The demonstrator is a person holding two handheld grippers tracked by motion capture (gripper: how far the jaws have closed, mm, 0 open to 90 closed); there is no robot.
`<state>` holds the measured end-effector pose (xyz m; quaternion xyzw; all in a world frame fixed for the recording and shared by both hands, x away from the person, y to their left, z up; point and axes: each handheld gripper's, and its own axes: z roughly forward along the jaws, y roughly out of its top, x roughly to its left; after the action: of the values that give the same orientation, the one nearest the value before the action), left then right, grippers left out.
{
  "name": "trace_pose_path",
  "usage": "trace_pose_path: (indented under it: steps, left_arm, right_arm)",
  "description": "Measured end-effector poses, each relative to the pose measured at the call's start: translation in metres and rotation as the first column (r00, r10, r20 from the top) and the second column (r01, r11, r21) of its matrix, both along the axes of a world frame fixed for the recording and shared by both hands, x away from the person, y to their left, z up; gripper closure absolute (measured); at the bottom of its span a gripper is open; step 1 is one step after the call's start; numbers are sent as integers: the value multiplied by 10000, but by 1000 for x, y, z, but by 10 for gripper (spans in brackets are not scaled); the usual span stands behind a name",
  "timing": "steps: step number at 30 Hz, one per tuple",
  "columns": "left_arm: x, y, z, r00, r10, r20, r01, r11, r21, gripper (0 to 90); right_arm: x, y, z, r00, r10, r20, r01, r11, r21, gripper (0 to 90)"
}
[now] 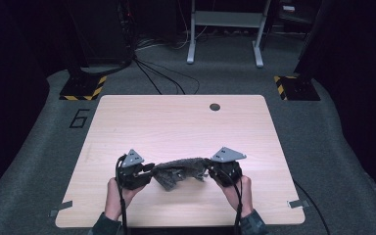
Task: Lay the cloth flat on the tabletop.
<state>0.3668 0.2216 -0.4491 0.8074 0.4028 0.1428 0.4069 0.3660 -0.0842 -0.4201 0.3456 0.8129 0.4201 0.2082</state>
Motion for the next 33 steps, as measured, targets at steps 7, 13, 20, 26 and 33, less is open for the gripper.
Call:
trace_pose_path:
  steps: [7, 13, 20, 26, 33]
  left_arm:
    - [12, 2, -28, 9955, 657, -685, -661, 9978, -33, 387]
    - [11, 1, -27, 9958, 723, -566, -743, 9967, -337, 294]
    - [15, -16, -34, 9966, 520, -642, -529, 9985, -128, 244]
    - [19, -33, -45, 9966, 526, -632, -506, 9982, 333, 234]
    - [21, -36, -56, 9963, 653, -568, -619, 9964, 583, 697]
  right_arm:
    - [42, -2, -34, 9923, -593, -1089, 583, 9982, -127, 765]
    - [44, -7, -38, 9876, -1003, -1212, 1026, 9946, 129, 515]
    - [39, -3, -48, 9837, -897, -1559, 899, 9959, -57, 298]
    - [38, 3, -64, 9792, -480, -1969, 475, 9988, -74, 376]
    - [33, 7, -69, 9825, -123, -1861, 100, 9999, -131, 856]
